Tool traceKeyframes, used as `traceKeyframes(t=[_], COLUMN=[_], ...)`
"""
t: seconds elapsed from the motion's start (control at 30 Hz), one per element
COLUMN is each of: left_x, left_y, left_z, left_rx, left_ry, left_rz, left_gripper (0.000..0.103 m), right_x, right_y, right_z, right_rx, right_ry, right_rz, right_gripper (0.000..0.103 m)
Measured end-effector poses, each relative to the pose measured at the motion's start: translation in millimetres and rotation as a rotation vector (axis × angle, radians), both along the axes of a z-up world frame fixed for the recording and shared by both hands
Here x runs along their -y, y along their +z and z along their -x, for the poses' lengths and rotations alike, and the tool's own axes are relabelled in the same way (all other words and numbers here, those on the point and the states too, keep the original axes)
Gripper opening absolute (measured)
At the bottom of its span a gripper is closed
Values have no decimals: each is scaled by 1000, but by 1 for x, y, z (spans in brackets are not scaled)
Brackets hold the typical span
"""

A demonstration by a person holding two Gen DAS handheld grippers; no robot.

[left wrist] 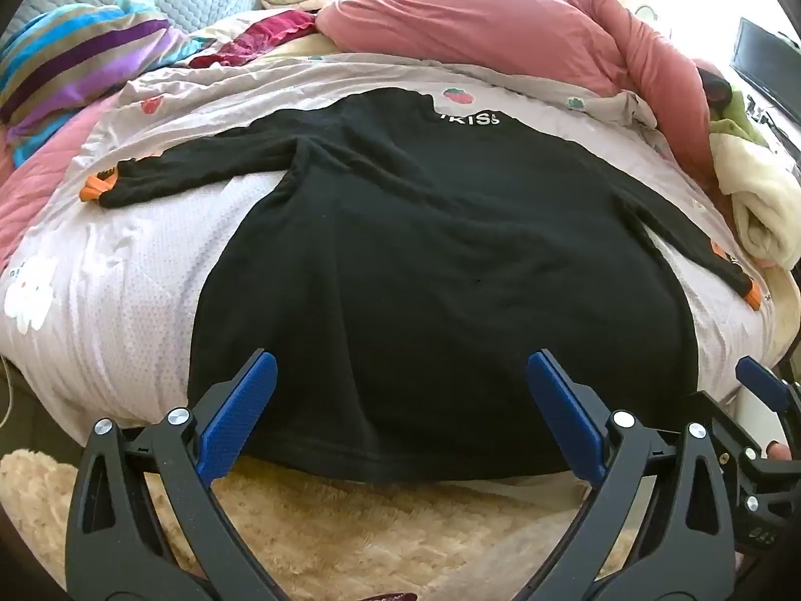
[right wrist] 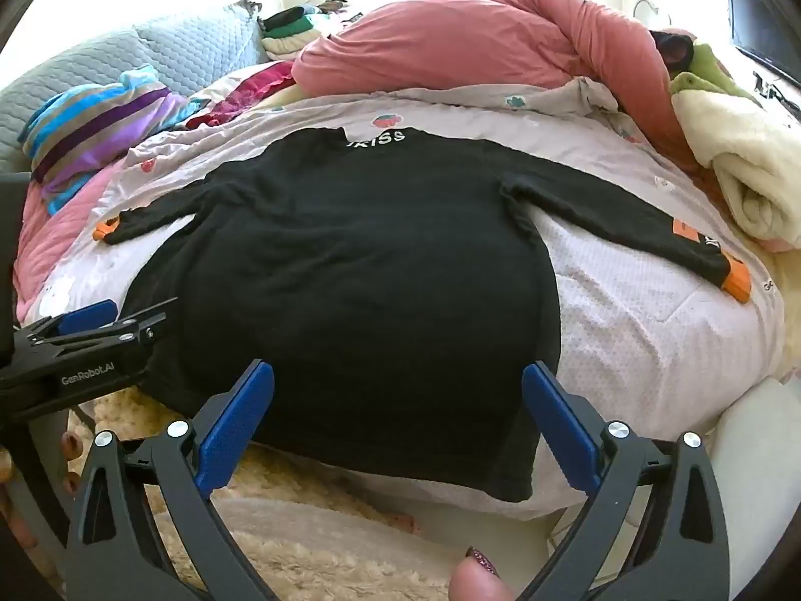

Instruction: Fold small clothes

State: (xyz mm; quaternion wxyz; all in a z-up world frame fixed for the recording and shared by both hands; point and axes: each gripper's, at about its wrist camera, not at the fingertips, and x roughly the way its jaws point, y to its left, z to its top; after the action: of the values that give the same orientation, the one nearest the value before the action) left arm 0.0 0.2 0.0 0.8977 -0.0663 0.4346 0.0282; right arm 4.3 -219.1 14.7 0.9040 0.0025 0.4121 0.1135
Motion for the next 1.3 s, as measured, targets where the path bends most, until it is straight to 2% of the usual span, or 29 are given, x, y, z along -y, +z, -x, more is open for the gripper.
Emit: traceKeyframes(t=[0.4, 1.3], left_x=[0, 3], left_y=[-3, 0], left_z=[0, 0], left_rx=[-4, -1], left_ry=[-2, -1], left_rz=[-4, -12], left_gripper=[94, 94], right_x=[5, 4], right_y=[3, 1], right_z=[2, 2], right_rx=[33, 27], right_ry=[-4, -9], right_rz=[9, 13], right_gripper=[99, 99])
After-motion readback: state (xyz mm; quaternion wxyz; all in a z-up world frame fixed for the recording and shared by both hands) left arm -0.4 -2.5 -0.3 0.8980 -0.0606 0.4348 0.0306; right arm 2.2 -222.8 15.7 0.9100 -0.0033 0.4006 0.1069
